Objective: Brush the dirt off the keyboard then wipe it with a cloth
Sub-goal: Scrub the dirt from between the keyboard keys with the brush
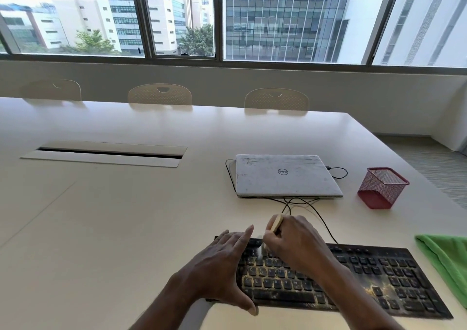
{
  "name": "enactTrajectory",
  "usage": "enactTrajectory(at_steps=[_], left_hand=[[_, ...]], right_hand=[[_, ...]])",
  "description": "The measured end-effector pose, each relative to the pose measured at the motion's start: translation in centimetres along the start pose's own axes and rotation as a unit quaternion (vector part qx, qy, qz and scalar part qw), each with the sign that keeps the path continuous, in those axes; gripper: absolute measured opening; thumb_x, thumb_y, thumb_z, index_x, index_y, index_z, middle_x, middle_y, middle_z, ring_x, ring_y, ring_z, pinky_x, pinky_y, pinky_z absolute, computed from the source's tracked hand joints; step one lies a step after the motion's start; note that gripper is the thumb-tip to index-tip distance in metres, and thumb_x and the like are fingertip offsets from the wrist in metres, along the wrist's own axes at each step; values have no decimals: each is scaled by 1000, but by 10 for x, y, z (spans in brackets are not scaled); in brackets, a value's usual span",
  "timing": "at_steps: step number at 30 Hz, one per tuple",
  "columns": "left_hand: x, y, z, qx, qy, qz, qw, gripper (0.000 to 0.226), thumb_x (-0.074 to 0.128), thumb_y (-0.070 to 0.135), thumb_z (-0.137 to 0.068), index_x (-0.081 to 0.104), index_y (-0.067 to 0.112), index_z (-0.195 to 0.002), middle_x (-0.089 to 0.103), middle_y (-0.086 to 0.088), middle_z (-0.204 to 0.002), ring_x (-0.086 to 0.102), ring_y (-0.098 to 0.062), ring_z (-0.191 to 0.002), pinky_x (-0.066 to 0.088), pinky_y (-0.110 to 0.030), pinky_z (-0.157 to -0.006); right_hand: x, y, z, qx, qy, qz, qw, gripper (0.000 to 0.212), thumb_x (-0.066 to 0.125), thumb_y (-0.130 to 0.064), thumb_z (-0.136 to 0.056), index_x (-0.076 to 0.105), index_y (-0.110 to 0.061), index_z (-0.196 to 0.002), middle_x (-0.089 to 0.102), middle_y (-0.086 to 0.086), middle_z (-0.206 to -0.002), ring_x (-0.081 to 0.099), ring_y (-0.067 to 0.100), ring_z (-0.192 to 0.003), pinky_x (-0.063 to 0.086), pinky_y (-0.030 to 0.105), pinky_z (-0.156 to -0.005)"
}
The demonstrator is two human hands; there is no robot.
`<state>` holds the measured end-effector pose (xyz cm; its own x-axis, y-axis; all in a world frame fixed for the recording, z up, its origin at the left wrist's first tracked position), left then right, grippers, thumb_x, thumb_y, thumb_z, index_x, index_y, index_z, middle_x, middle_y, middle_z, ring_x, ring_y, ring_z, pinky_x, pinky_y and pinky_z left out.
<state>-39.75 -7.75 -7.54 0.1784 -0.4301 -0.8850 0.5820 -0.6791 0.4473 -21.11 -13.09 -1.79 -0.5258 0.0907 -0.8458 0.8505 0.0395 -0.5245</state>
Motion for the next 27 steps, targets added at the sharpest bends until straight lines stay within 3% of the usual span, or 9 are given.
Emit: enactTrajectory(at_steps=[3, 8, 12, 16, 18, 21, 24, 27], left_hand=[[0, -1, 0, 1, 2, -7, 1000, 149, 81, 77, -61, -21, 29, -159, 14, 5, -168, 9, -8, -151, -1, -20, -120], [2, -3, -1, -2, 6, -6, 1000, 150, 80, 79, -60, -21, 29, -159, 15, 4, -168, 10, -11, -152, 4, -23, -122], [2, -3, -1, -1, 10, -11, 1000, 150, 80, 80, -60, -19, 27, -159, 15, 4, -168, 10, -12, -152, 8, -25, -123], [4, -2, -4, -2, 4, -14, 1000, 150, 79, 81, -59, -19, 28, -159, 14, 4, -168, 12, -13, -152, 12, -28, -125], [6, -2, -6, -3, 1, -16, 1000, 151, 78, 83, -58, -21, 29, -159, 13, 3, -168, 11, -14, -152, 13, -31, -126], [6, 0, -7, -3, -1, -20, 1000, 150, 78, 82, -59, -20, 28, -159, 12, 4, -168, 11, -15, -153, 13, -32, -127], [6, 1, -7, -3, -1, -21, 1000, 151, 78, 82, -59, -21, 28, -159, 11, 4, -169, 9, -15, -154, 12, -34, -127], [7, 2, -8, -2, -1, -21, 1000, 150, 79, 81, -60, -21, 28, -159, 11, 3, -169, 9, -15, -153, 8, -29, -124]], right_hand=[[-2, 1, -1, 5, 32, -7, 999, 19, 54, -26, -98, 67, -19, -86, 61, -5, -58, 48, 4, -41, 44, 15, -48], [1, 4, -1, 7, -20, -1, 1000, 27, 53, -26, -96, 69, -9, -82, 70, 9, -68, 46, 8, -46, 52, 28, -50], [-3, 6, -2, 6, 27, -4, 1000, 22, 54, -27, -99, 68, -17, -85, 65, -2, -61, 46, 3, -41, 46, 17, -47], [0, 9, 1, 10, -32, 0, 999, 26, 52, -26, -98, 66, -12, -82, 71, 8, -71, 47, 8, -47, 49, 21, -49], [-3, 8, 1, 10, -15, -8, 1000, 25, 53, -26, -98, 66, -14, -81, 70, 5, -68, 47, 4, -45, 49, 20, -48], [-6, 10, 1, 12, 37, -5, 999, 21, 54, -26, -99, 69, -17, -86, 66, -3, -62, 50, 3, -42, 48, 18, -48], [-4, 14, 1, 20, 2, 9, 1000, 27, 53, -27, -96, 70, -12, -81, 71, 6, -70, 50, 7, -47, 56, 30, -54], [-6, 14, 3, 25, -4, 12, 1000, 27, 53, -26, -96, 69, -11, -80, 71, 6, -68, 46, 5, -44, 52, 26, -50]])
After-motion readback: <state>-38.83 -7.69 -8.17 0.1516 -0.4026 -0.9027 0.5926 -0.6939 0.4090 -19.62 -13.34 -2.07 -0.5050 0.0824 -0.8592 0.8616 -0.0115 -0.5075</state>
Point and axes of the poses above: each hand's wrist, its own z-axis away from the middle knuckle, its own x-axis out of the palm, y = z × x, the point moved 1 cm from there along -z, towards the middle knuckle
